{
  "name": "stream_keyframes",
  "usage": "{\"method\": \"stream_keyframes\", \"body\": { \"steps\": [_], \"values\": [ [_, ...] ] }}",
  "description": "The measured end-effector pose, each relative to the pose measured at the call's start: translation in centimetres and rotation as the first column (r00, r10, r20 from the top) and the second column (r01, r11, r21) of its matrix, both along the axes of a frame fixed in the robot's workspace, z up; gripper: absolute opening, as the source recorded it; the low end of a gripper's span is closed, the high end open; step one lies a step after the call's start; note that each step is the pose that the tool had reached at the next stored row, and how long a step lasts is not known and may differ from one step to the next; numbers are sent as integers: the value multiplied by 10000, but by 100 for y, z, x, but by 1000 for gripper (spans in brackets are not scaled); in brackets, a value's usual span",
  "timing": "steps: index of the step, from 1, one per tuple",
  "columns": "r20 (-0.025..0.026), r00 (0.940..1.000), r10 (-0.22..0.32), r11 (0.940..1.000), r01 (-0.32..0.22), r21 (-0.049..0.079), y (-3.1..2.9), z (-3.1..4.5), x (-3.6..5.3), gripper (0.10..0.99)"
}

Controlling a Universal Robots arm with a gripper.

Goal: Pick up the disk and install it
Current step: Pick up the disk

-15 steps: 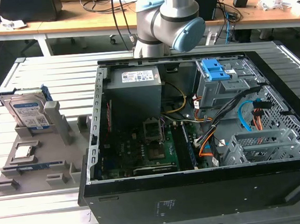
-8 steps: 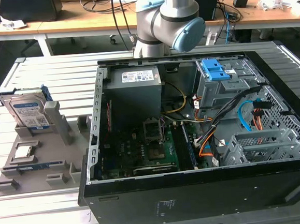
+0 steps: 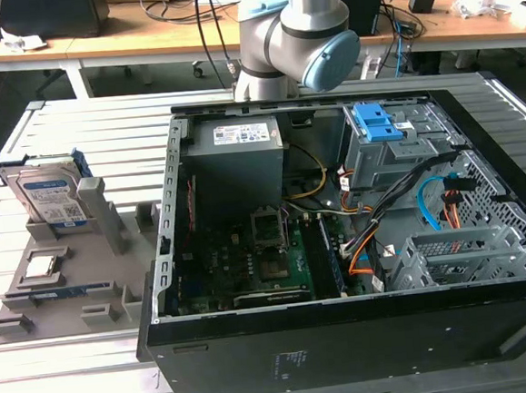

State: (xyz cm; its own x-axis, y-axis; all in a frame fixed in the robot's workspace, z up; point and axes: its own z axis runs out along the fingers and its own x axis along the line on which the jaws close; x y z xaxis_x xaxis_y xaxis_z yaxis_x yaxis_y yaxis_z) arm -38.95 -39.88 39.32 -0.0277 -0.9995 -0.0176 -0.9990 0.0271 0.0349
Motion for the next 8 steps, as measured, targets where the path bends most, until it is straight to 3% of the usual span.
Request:
{"method": "stream_keyframes", "body": {
  "steps": [2,8],
  "values": [
    [0,10000,1,10000,-1,0,0,0,0,541],
    [1,10000,4,10000,-4,0,0,-1,0,541]
  ]
}}
